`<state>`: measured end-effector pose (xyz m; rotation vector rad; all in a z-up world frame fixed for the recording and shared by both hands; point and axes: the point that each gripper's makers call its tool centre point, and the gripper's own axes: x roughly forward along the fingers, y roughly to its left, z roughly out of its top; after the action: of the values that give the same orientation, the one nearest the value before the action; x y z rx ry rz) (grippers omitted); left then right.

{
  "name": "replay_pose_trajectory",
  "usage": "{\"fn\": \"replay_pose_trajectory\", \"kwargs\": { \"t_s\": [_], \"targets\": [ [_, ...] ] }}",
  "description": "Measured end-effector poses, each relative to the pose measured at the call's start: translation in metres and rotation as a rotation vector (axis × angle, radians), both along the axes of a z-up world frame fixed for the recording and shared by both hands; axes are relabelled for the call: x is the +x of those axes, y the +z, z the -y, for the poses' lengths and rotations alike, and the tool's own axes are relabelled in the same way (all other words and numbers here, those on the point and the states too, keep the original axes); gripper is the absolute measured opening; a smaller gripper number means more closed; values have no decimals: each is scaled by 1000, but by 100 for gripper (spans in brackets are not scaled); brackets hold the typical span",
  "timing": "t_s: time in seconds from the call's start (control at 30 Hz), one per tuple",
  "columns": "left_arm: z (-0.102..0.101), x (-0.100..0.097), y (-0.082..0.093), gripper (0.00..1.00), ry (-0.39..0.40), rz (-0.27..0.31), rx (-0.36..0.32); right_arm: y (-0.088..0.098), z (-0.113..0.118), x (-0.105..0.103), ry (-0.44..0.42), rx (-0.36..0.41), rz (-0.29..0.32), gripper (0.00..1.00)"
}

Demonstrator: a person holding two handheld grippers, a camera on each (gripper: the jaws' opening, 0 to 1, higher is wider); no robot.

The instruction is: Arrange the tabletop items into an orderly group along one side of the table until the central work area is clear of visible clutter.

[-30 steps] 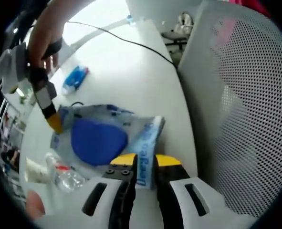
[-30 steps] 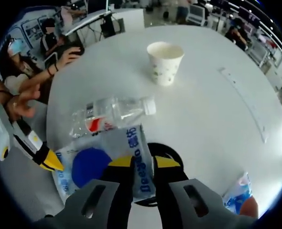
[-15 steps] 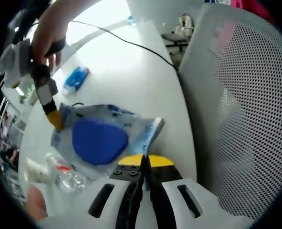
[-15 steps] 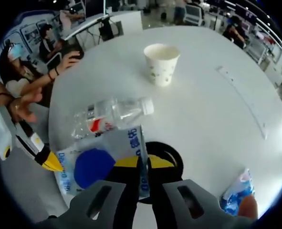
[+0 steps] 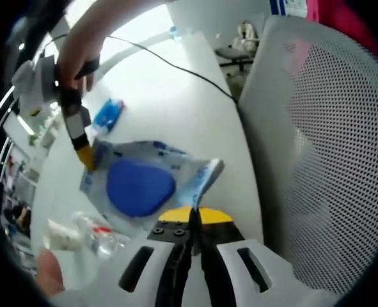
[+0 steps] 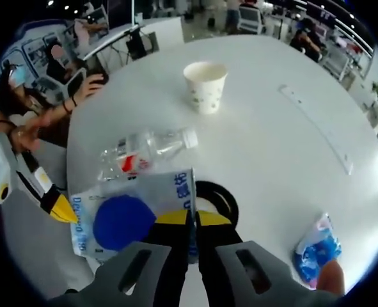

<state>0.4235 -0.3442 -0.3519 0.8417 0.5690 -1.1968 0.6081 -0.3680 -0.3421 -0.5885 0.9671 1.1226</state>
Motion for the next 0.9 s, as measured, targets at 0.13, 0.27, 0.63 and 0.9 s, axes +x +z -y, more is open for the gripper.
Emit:
{"fn": "replay_pose_trajectory", "kwargs": {
  "t_s": [0.13,0.27,0.63,0.9],
  "targets": [
    [-4,5,9,0,1,17,-4,10,7,3,-30,24,6,4],
    [-7,12,16,0,1,34,-6,19,18,7,-70,48,9,4],
    [-18,45,36,0,-20,111,38,42,47,20,-183,104,31,4],
    [-27,76,51,0,-20,143,53,57,63,30,-247,143,46,3]
  ]
}}
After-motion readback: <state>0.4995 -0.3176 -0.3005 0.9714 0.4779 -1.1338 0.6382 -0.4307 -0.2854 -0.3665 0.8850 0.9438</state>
